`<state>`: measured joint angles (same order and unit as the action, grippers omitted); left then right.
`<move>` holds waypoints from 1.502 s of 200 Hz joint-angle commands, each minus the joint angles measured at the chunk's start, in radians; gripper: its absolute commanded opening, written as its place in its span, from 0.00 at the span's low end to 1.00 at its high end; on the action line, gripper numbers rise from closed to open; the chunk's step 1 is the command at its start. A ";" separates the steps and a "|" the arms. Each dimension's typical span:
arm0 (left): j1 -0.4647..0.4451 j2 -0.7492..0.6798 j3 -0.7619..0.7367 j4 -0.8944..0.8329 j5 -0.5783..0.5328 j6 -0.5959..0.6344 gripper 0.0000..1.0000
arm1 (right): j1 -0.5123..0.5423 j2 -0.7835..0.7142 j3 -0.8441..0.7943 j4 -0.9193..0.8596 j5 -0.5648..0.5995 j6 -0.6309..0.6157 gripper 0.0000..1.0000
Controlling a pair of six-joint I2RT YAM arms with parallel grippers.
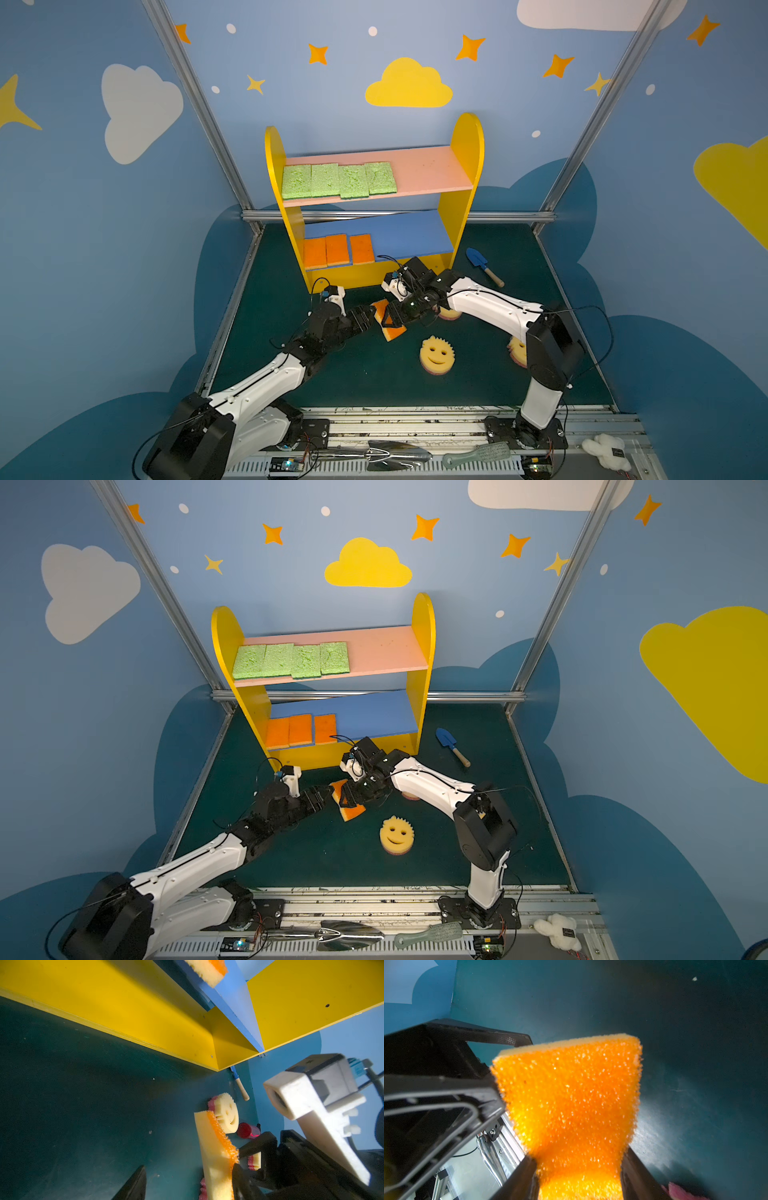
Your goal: Place and organize the cleaning sponges onto the shelf
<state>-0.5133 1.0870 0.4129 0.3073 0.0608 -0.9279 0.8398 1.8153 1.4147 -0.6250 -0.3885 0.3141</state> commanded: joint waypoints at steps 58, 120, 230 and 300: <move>0.009 -0.100 -0.009 -0.018 -0.039 -0.006 0.64 | 0.003 0.022 0.028 -0.005 -0.018 -0.007 0.55; 0.011 -0.111 -0.003 -0.011 -0.033 -0.016 0.60 | 0.010 0.024 0.037 0.008 -0.050 -0.003 0.55; 0.011 0.030 0.036 0.079 0.005 -0.043 0.45 | 0.016 0.039 0.047 0.024 -0.081 0.004 0.54; 0.013 0.056 0.023 0.092 0.001 -0.056 0.03 | 0.010 0.040 0.037 0.038 -0.077 0.004 0.60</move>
<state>-0.5056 1.1397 0.4305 0.3855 0.0601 -0.9855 0.8474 1.8511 1.4353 -0.6056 -0.4503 0.3183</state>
